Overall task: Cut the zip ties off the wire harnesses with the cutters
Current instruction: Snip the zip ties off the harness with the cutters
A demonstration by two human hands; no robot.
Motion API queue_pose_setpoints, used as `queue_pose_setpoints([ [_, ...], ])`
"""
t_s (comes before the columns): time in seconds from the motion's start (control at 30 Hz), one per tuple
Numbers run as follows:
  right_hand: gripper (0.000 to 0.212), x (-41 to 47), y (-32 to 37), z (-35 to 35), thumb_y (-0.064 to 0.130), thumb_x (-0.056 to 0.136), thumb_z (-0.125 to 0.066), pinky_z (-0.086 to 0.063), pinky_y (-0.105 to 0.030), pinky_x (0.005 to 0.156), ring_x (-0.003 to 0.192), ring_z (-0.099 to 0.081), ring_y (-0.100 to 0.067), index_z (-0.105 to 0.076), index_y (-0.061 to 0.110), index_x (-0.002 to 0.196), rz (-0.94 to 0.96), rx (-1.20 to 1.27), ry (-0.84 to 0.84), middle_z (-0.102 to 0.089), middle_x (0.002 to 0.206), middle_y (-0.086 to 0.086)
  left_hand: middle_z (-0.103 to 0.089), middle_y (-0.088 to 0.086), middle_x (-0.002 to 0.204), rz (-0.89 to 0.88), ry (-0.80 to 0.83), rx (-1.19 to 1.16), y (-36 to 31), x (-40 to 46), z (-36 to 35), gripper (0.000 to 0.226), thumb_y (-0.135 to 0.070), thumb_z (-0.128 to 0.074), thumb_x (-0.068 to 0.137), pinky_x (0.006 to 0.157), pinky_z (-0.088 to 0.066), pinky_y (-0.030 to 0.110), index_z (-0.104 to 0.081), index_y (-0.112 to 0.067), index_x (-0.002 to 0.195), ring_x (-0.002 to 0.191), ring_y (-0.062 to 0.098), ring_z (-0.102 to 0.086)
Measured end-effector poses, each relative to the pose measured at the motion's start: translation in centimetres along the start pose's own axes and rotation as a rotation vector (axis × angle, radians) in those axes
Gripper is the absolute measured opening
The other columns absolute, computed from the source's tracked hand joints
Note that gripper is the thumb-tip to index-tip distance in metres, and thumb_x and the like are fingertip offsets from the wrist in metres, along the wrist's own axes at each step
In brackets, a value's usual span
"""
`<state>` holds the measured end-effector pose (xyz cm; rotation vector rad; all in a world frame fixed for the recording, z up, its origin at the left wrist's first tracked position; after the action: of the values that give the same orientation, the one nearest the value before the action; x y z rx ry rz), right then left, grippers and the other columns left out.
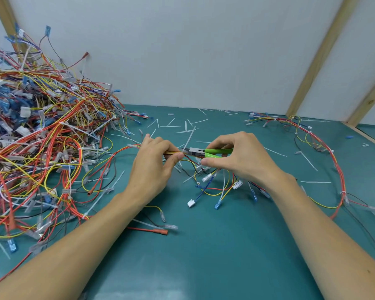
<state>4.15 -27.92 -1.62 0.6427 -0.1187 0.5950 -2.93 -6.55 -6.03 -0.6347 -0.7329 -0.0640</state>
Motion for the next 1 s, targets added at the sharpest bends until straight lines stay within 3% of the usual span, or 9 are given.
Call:
queue_pose_setpoints([
  [0.57, 0.026, 0.06, -0.38, -0.24, 0.053, 0.07, -0.09, -0.044, -0.027, 0.064, 0.067, -0.062, -0.004, -0.079, 0.033, 0.081, 0.0, 0.043, 0.024, -0.07, 0.07, 0.025, -0.059, -0.001, 0.079, -0.032, 0.01, -0.001, 0.14, -0.21, -0.01, 0.009, -0.02, -0.072, 0.091, 0.121, -0.016, 0.035, -0.07, -0.014, 0.086, 0.082, 0.021, -0.048],
  [0.87, 0.027, 0.0, -0.12, -0.21, 0.055, 0.069, -0.09, -0.044, -0.028, 0.067, 0.071, -0.06, -0.005, -0.077, 0.032, 0.077, -0.01, 0.081, 0.004, -0.071, 0.07, 0.023, -0.06, 0.0, 0.078, -0.019, 0.015, -0.014, 0.07, -0.09, 0.05, 0.008, -0.018, -0.072, 0.091, 0.122, -0.019, 0.041, -0.069, -0.013, 0.085, 0.08, 0.024, -0.051],
  [1.0, 0.025, -0.28, 0.34, -0.68, 0.056, 0.068, -0.09, -0.051, -0.029, 0.068, 0.07, -0.067, -0.011, -0.078, 0.037, 0.078, -0.035, 0.164, -0.051, -0.071, 0.069, 0.022, -0.06, -0.002, 0.081, 0.006, -0.012, -0.039, 0.03, 0.21, 0.43, 0.009, -0.018, -0.07, 0.093, 0.118, -0.025, 0.05, -0.069, -0.011, 0.086, 0.08, 0.022, -0.051],
])
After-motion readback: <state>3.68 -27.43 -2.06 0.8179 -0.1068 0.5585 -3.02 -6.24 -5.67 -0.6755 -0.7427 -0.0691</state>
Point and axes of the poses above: each hand's wrist, its own x-axis towards the middle knuckle, its own z-axis out of the back of the hand, y = z × x, the point moved 1 cm from there along x, towards the middle knuckle
